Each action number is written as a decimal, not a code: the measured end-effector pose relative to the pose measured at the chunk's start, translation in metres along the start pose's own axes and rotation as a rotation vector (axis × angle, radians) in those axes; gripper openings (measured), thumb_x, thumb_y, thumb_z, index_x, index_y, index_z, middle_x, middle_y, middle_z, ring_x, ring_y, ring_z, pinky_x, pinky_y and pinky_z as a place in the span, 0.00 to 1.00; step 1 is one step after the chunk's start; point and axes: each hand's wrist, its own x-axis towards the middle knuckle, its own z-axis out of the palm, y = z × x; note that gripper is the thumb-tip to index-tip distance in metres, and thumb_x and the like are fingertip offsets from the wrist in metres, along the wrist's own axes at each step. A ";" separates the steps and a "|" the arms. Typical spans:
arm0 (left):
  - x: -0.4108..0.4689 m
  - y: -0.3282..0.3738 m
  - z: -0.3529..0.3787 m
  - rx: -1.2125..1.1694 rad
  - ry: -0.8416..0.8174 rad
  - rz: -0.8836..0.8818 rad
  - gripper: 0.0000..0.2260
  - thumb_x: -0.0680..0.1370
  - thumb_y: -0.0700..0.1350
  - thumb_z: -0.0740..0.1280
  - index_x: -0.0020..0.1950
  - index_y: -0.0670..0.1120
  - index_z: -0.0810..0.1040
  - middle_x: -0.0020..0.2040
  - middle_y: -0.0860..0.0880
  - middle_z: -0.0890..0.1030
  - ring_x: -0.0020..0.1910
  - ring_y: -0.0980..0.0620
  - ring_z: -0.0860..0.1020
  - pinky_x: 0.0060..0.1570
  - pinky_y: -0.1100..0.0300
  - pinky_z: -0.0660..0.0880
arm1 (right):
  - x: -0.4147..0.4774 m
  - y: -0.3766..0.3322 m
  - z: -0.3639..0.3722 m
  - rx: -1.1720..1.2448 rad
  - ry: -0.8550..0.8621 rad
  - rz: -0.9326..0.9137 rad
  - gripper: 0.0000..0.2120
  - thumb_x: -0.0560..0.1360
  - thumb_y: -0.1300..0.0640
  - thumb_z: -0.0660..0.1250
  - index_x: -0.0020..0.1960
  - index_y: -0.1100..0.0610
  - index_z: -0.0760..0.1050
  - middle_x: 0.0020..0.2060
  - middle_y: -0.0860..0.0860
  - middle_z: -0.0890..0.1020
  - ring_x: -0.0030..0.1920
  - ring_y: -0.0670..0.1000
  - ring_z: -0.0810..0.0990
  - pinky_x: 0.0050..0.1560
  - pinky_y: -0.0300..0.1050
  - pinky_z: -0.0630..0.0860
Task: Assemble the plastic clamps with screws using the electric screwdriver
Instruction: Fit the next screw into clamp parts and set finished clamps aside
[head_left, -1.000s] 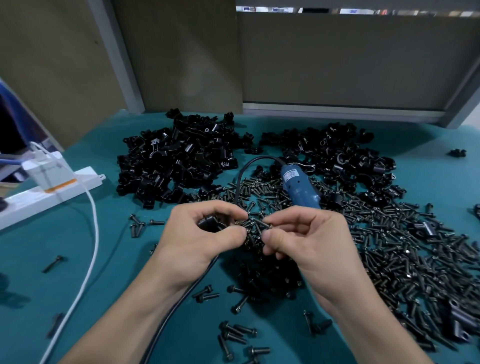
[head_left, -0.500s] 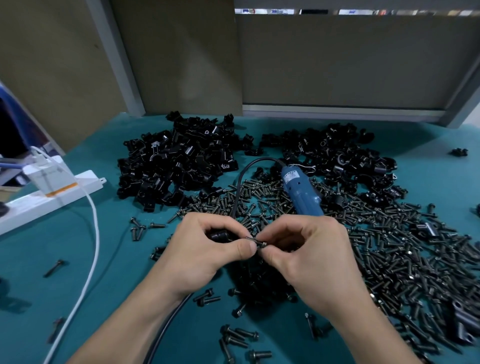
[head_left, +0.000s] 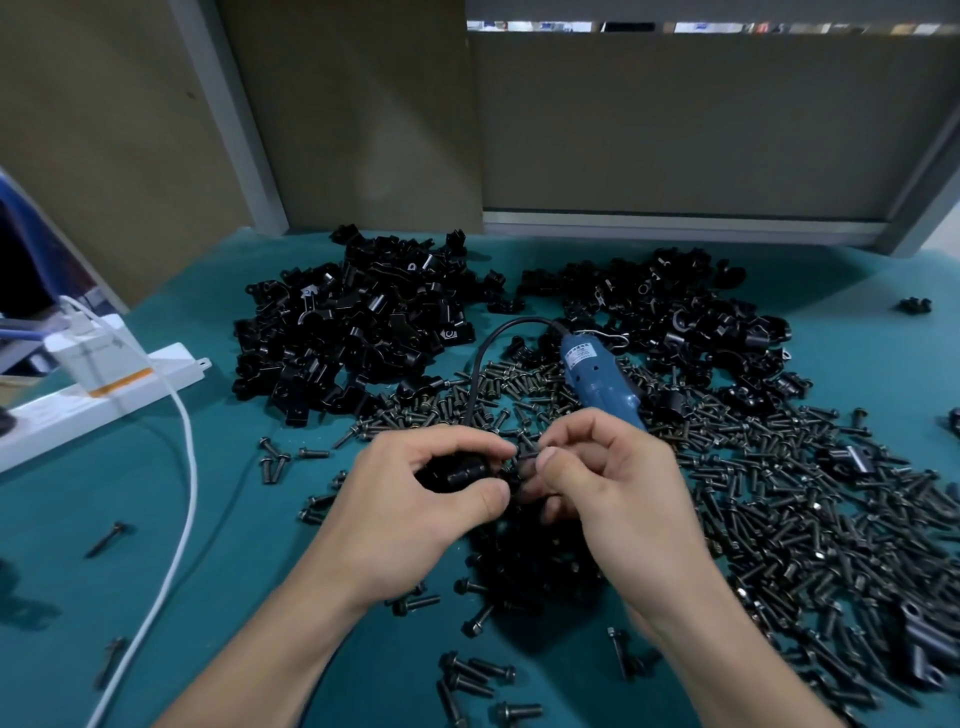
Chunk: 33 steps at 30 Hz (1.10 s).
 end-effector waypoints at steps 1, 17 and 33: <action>-0.001 0.001 0.001 -0.005 0.004 0.027 0.13 0.69 0.55 0.74 0.52 0.64 0.87 0.53 0.61 0.86 0.55 0.59 0.83 0.56 0.56 0.78 | -0.001 0.000 0.003 0.048 -0.030 0.029 0.10 0.80 0.65 0.69 0.44 0.52 0.79 0.37 0.55 0.86 0.38 0.54 0.85 0.41 0.50 0.83; -0.008 0.004 0.013 -0.139 0.234 0.094 0.15 0.70 0.45 0.80 0.52 0.63 0.88 0.51 0.61 0.88 0.57 0.62 0.84 0.60 0.60 0.80 | -0.008 -0.004 0.014 0.580 -0.110 0.125 0.11 0.64 0.62 0.77 0.45 0.61 0.80 0.40 0.60 0.87 0.40 0.54 0.87 0.42 0.43 0.83; -0.009 0.006 0.019 -0.243 0.209 0.183 0.16 0.78 0.44 0.70 0.59 0.63 0.85 0.54 0.60 0.87 0.57 0.58 0.85 0.56 0.65 0.79 | -0.014 -0.005 0.016 0.340 0.120 -0.196 0.08 0.64 0.61 0.79 0.42 0.55 0.85 0.41 0.56 0.88 0.35 0.53 0.86 0.37 0.42 0.82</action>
